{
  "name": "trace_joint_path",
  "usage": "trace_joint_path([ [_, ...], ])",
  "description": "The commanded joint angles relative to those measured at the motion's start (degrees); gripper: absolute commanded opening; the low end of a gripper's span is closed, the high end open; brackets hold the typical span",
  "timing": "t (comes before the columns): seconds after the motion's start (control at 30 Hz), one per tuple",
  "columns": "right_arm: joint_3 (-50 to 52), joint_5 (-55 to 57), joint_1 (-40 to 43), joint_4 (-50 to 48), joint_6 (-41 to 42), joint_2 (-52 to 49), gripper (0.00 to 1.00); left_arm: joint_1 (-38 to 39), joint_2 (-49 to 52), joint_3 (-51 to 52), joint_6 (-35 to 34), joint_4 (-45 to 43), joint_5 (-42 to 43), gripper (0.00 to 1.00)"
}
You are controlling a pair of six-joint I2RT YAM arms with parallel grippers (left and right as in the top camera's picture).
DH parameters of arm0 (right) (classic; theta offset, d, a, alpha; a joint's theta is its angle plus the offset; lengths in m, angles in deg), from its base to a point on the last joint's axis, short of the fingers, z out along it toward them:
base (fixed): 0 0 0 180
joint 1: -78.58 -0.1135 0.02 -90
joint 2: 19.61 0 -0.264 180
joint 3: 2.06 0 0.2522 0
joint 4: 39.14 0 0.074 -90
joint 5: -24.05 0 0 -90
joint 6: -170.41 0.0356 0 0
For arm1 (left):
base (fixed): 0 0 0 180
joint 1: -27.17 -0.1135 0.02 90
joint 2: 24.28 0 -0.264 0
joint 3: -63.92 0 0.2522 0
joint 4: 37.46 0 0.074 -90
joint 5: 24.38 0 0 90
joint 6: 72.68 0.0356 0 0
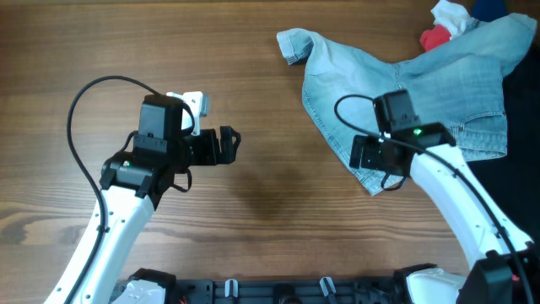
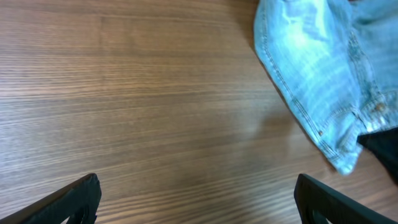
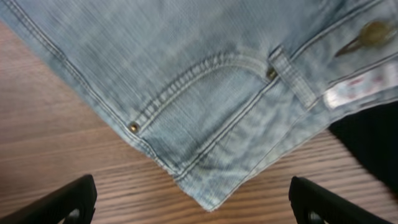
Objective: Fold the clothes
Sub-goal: 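Pull the denim shorts left out of the pile with the right gripper, then grasp the shorts' waistband near the button with the left gripper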
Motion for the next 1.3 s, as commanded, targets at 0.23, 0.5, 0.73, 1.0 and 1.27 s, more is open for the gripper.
trace_joint_path([
  [0.23,14.47,-0.31,0.02,-13.14,0.0,-0.07,1.0,0.11,0.09,-0.9,-1.97,-0.63,-4.09,1.0],
  [0.5,17.07,-0.42,0.02,-15.69,1.09,-0.07,0.57,0.11,0.09,-0.9,-1.97,-0.63,-4.11,1.0],
  [0.73,17.05,-5.01,0.0,-17.51,1.07,-0.04,0.04,0.11,0.09,-0.9,-1.97,-0.66,-4.11,1.0],
  [1.0,12.98,-15.32,-2.14,-16.2,-1.25,0.28,0.04,0.07,0.09,-0.92,-1.95,-1.31,-5.29,1.0],
  [1.27,0.07,-15.04,-17.7,-15.87,1.44,0.26,0.04,-5.31,-1.84,-0.92,-1.99,-5.66,-5.79,1.0],
])
